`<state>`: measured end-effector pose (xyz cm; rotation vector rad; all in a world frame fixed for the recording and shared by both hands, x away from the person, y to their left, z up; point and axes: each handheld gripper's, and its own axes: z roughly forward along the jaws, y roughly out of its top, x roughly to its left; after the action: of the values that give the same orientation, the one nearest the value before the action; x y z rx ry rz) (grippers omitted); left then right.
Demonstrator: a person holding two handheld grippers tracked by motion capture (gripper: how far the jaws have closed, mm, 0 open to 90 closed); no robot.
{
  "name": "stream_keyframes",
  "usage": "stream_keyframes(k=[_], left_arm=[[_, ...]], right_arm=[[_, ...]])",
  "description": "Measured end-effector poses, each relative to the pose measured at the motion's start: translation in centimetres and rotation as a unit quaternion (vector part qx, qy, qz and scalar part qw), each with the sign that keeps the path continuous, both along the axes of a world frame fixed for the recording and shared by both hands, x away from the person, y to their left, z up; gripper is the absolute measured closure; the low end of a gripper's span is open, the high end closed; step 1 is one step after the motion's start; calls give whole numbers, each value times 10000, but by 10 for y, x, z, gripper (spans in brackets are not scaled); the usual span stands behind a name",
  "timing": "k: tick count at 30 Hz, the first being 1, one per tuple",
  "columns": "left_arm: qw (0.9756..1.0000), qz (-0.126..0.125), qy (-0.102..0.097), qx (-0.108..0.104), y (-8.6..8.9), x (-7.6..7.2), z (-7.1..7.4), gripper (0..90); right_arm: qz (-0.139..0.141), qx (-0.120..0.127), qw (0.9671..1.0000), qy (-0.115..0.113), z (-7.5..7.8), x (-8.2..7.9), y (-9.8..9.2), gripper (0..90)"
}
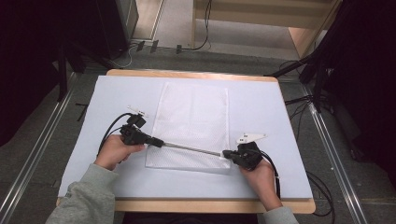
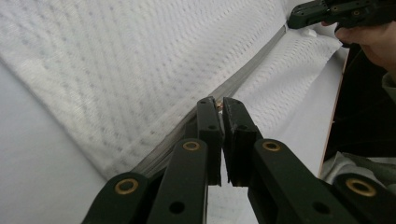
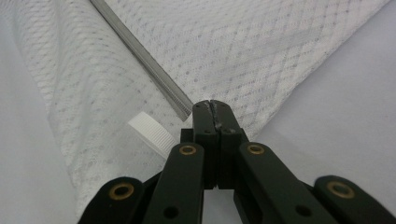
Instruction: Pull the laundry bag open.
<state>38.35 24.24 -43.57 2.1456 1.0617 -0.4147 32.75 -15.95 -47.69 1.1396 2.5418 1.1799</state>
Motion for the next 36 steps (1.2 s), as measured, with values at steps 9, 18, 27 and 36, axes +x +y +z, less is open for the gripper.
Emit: stream_keyframes(k=[9, 18, 27, 36], left_arm=[[9999, 109, 18, 59, 14, -1, -2, 880], [9984, 508, 8, 250, 41, -3, -2, 880], [9980, 613, 53, 150, 49, -6, -3, 878], [9983, 542, 10, 197, 48, -17, -2, 875]], right_arm=[[60, -26, 10000, 5, 1, 2, 1, 900], [91, -44, 9999, 47, 1, 4, 2, 900], [89, -59, 9999, 119, 2, 6, 3, 900], [112, -111, 9998, 109, 3, 10, 4, 900]])
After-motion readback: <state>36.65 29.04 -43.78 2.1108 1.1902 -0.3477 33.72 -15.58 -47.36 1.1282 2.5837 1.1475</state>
